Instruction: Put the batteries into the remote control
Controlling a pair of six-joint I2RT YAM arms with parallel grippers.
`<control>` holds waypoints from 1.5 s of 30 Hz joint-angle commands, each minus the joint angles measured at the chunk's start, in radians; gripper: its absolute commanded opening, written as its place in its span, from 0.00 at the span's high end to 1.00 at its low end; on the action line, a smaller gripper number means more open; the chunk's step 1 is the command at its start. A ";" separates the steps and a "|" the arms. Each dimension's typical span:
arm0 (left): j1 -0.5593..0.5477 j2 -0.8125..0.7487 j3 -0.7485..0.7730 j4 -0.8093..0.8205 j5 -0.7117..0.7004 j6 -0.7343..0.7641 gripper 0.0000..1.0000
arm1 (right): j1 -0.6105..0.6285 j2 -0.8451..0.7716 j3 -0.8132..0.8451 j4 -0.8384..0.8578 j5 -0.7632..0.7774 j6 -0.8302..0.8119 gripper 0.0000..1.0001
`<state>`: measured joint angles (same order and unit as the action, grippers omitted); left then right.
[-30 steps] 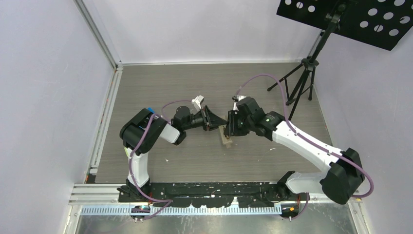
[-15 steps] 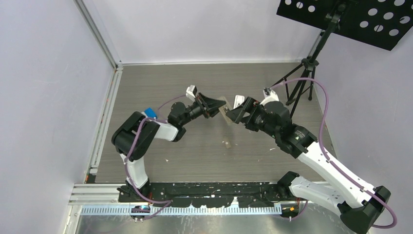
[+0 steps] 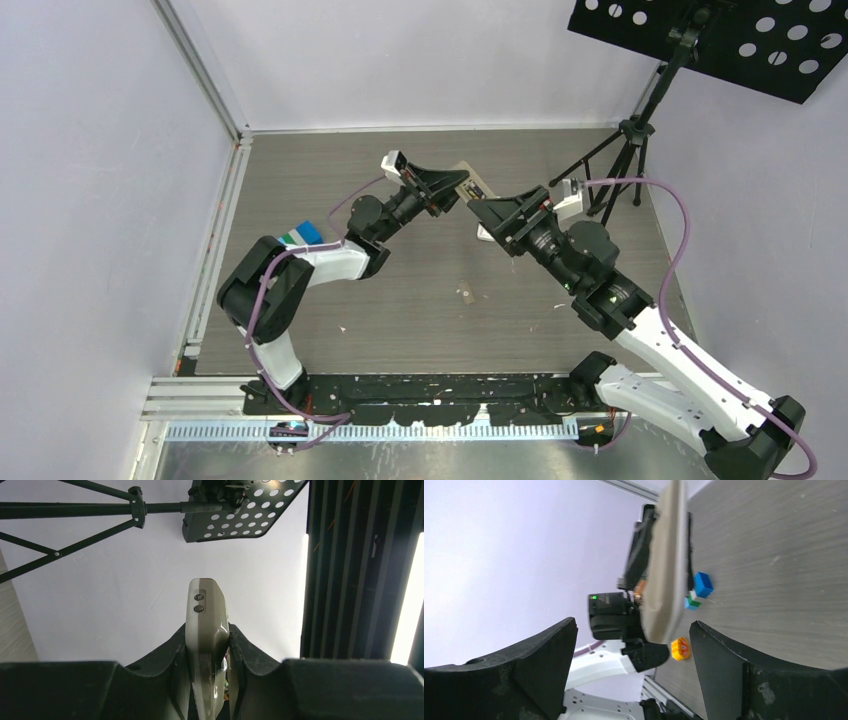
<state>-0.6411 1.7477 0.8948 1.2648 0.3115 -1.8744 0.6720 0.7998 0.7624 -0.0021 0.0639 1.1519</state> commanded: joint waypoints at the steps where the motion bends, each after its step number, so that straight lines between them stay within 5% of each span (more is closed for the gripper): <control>1: -0.009 -0.037 0.024 0.011 -0.044 -0.017 1.00 | -0.002 -0.021 -0.006 0.140 0.050 0.041 0.12; 8: -0.012 -0.046 0.011 0.007 -0.045 -0.014 1.00 | -0.003 0.024 -0.017 0.167 0.073 0.093 0.19; 15: -0.015 -0.052 -0.010 0.020 -0.049 -0.019 1.00 | -0.008 0.061 -0.059 0.276 0.070 0.136 0.37; 24: -0.017 -0.047 -0.020 0.024 -0.050 -0.021 1.00 | -0.015 0.033 -0.079 0.221 0.134 0.160 0.30; 40: -0.032 -0.046 -0.008 0.031 -0.035 0.007 1.00 | -0.053 0.100 -0.036 0.128 0.085 0.149 0.75; 45: -0.031 -0.069 -0.005 0.004 -0.016 0.101 1.00 | -0.067 0.118 -0.037 0.072 0.071 0.149 0.75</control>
<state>-0.6609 1.7473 0.8780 1.2007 0.2680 -1.8389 0.6170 0.8993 0.6998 0.1349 0.1394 1.2980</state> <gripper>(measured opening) 0.284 0.342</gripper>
